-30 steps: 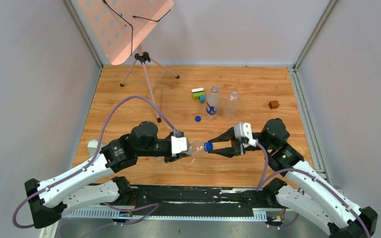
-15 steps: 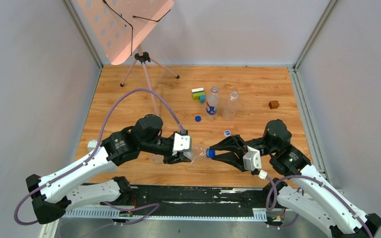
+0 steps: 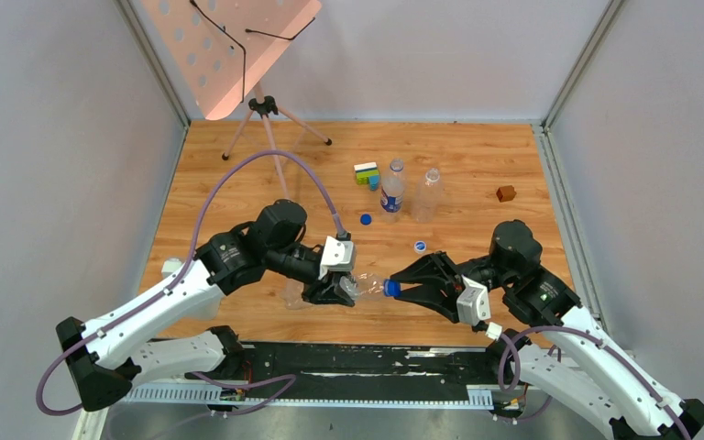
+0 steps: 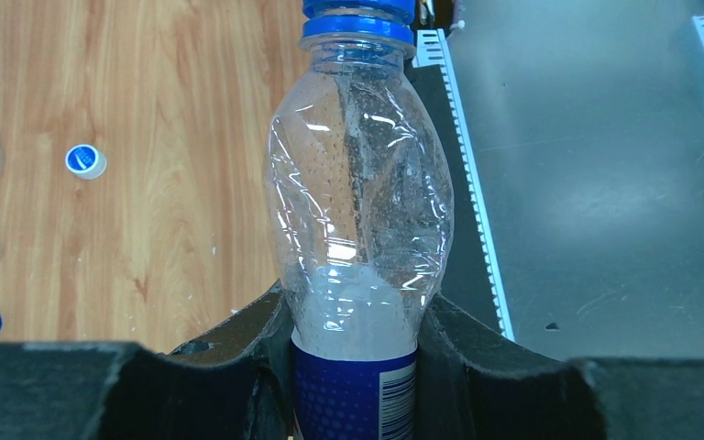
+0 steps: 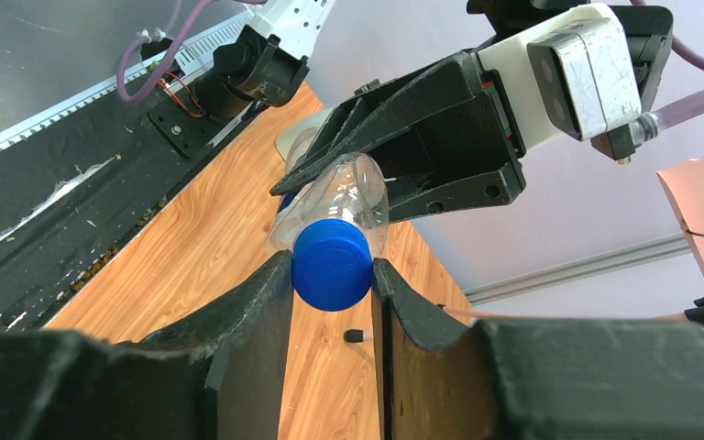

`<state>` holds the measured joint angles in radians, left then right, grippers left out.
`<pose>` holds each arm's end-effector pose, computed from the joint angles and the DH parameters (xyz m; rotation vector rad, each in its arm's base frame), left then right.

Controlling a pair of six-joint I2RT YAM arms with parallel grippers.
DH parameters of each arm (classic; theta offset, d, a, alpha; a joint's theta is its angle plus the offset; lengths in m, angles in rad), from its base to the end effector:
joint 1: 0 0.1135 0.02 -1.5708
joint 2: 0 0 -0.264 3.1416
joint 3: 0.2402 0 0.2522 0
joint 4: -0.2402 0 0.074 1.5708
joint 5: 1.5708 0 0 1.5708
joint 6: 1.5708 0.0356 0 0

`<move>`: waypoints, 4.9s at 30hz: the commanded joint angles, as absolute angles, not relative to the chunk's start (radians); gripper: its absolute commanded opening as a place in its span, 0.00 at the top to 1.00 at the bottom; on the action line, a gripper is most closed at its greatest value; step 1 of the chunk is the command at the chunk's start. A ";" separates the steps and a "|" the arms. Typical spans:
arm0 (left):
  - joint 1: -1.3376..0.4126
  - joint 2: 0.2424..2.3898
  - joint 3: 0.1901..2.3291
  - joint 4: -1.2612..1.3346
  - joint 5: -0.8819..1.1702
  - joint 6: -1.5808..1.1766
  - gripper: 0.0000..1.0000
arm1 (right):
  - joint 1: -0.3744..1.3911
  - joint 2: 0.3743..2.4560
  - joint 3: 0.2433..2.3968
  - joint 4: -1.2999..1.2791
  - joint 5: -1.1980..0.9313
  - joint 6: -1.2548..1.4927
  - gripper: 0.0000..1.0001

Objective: Unscrew the bottle caps
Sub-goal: Unscrew the bottle cap from the plastic bottle, then place the bottle cap at the center of the board.

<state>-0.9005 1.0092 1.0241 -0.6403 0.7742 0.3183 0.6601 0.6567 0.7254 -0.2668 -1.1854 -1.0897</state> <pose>0.1073 -0.1754 0.3424 1.6208 1.5278 -1.1715 0.0879 0.1100 0.3341 -1.6638 0.3230 0.7173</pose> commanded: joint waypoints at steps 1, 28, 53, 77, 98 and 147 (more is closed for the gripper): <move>-0.890 0.964 1.046 -0.739 0.843 0.282 0.93 | 0.637 0.647 0.767 -0.309 -1.183 -1.135 0.82; -0.938 0.704 0.752 -0.281 -0.073 0.313 1.00 | 0.635 0.692 0.769 -0.019 -0.116 0.513 0.23; -1.153 0.797 0.762 -0.205 -0.311 0.501 1.00 | 0.635 0.998 0.884 -0.108 -0.529 1.059 0.35; -1.155 0.757 0.758 -0.221 -0.246 0.432 1.00 | 0.635 0.949 0.842 0.046 -0.620 0.668 1.00; -0.963 0.886 0.995 -0.643 0.459 0.293 1.00 | 0.642 0.655 0.708 -0.177 -1.165 -0.945 1.00; -0.833 0.533 0.682 -0.138 0.080 0.021 0.96 | 0.698 1.717 1.054 -0.171 -0.075 0.655 0.92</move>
<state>-0.8356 0.5426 0.7052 -0.2234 0.0765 0.0643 0.6910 1.6543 0.9630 -0.1513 -0.1471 0.6056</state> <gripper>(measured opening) 0.447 0.342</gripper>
